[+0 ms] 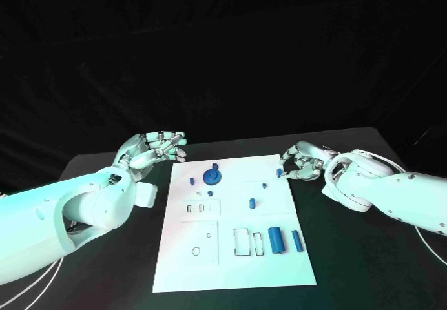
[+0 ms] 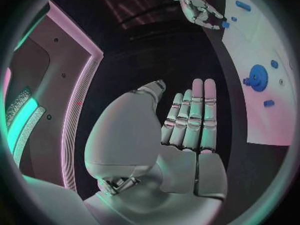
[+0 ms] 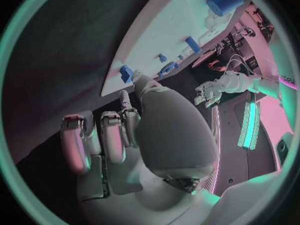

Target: Assemble the parts on the task board

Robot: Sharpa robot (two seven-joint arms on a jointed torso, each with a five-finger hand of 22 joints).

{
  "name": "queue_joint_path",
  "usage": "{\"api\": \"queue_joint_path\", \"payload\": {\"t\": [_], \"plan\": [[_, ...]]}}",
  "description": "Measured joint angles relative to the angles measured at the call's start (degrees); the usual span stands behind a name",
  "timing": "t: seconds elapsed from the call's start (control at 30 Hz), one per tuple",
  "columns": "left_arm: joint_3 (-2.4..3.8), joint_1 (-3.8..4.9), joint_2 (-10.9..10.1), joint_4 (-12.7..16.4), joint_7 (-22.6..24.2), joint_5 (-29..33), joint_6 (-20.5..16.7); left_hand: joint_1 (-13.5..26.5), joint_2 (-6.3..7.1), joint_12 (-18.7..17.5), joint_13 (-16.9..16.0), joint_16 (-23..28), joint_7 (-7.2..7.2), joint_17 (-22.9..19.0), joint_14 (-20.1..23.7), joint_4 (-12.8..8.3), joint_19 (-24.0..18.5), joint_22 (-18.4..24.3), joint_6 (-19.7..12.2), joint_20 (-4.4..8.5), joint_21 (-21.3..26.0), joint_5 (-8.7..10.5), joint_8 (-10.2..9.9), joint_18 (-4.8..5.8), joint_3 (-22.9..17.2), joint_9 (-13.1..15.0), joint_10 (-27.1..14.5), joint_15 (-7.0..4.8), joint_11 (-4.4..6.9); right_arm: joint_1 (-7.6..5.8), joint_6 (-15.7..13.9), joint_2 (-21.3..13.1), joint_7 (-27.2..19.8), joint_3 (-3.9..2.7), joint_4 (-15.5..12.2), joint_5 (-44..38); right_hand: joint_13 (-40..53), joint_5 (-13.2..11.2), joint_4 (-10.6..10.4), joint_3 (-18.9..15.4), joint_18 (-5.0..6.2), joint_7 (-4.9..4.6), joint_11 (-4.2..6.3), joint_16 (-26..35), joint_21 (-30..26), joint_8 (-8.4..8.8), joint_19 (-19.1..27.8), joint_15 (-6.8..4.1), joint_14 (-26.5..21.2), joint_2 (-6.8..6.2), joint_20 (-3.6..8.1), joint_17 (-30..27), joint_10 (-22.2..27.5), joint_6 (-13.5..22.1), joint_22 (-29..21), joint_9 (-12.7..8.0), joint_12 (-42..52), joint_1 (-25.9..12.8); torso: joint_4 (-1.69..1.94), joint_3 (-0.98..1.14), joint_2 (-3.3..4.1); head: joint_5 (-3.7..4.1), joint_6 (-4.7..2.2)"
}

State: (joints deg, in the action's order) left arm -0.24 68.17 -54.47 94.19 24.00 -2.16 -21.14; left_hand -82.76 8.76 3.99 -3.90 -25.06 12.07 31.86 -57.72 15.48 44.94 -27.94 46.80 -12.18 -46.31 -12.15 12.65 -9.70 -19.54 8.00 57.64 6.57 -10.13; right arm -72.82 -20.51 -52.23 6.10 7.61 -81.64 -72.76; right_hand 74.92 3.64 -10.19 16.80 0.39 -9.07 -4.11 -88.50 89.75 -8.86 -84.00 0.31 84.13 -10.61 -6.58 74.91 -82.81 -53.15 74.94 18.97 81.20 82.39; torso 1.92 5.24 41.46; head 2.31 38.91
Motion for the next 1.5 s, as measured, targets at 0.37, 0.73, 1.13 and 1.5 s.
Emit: {"api": "queue_joint_path", "payload": {"t": [0.37, 0.73, 1.13, 1.5], "plan": [[0.0, 0.0, -0.1, 0.0, 0.0, 0.0, 0.0, 0.0, 0.0, 0.0, 0.0, 0.0, 0.0, 0.1, 0.0, 0.0, 0.0, -0.1, 0.0, 0.0, 0.0, 0.0, 0.0, 0.0, 0.0, 0.0, 0.0, 0.0, 0.0, 0.32, 0.1, 1.3, 1.4, 0.0, 1.2, -0.6, 0.0, 0.0, 0.2, 1.2, 0.0, 0.52, 0.22, 0.0, 0.0, 0.0, 0.0, -0.22, -0.2, 0.78, 0.12, 0.0, -0.2, -0.5, 0.0, 0.0, 0.0, 0.5, -0.08, -0.03, -0.03, -0.15, 0.47], [0.0, 0.0, 0.0, -0.1, 0.0, 0.0, 0.2, -0.2, -0.24, 0.0, 0.0, 0.0, 0.0, 0.1, 0.0, -0.2, -0.1, -0.1, 0.0, -0.15, -0.2, 0.0, 0.0, 0.0, -0.2, 0.0, 0.0, 0.0, 0.0, 0.92, 0.2, 2.6, 2.1, 0.0, 2.1, -1.4, 0.0, 0.0, 0.6, 2.3, 0.0, 0.71, 0.23, 0.0, 0.0, 0.0, 0.0, -0.44, 0.0, 1.11, 0.44, 0.0, -0.6, -1.1, 0.0, -0.1, 0.4, 0.8, -0.11, -0.01, -0.09, -0.08, 0.29], [0.0, 0.0, 0.0, -0.2, -0.1, 0.0, 0.3, -0.2, -0.25, 0.0, 0.0, 0.0, 0.0, 0.1, 0.0, -0.2, -0.1, -0.1, 0.0, -0.16, -0.2, 0.0, 0.0, 0.0, -0.2, 0.0, 0.0, 0.0, 0.0, 1.44, 0.4, 3.5, 2.4, 0.0, 2.8, -1.9, 0.0, 0.0, 0.6, 2.6, 0.0, 0.7, 0.42, 0.0, 0.0, -0.23, 0.0, -0.64, -0.2, 1.11, 0.44, 0.0, -0.8, -1.5, 0.0, -0.1, 0.8, 0.8, -0.11, 0.0, -0.1, -0.15, 0.3], [0.0, 0.0, 0.0, -0.2, -0.1, 0.0, 0.4, -0.2, -0.25, 0.0, 0.0, 0.0, 0.0, 0.1, 0.0, -0.2, -0.1, -0.2, 0.0, -0.15, -0.2, -0.01, 0.0, 0.0, -0.2, 0.0, 0.0, 0.0, 0.0, 1.49, 0.2, 3.7, 2.6, -0.07, 3.0, -2.2, 0.0, 0.0, 1.0, 4.4, 0.0, 1.85, 1.17, 0.0, 0.0, -2.04, -0.1, -1.65, -0.2, 1.77, 1.36, 0.0, -1.1, -4.7, 0.0, 0.1, 1.0, 0.2, -0.14, -0.03, -0.1, -0.26, 0.42]]}}
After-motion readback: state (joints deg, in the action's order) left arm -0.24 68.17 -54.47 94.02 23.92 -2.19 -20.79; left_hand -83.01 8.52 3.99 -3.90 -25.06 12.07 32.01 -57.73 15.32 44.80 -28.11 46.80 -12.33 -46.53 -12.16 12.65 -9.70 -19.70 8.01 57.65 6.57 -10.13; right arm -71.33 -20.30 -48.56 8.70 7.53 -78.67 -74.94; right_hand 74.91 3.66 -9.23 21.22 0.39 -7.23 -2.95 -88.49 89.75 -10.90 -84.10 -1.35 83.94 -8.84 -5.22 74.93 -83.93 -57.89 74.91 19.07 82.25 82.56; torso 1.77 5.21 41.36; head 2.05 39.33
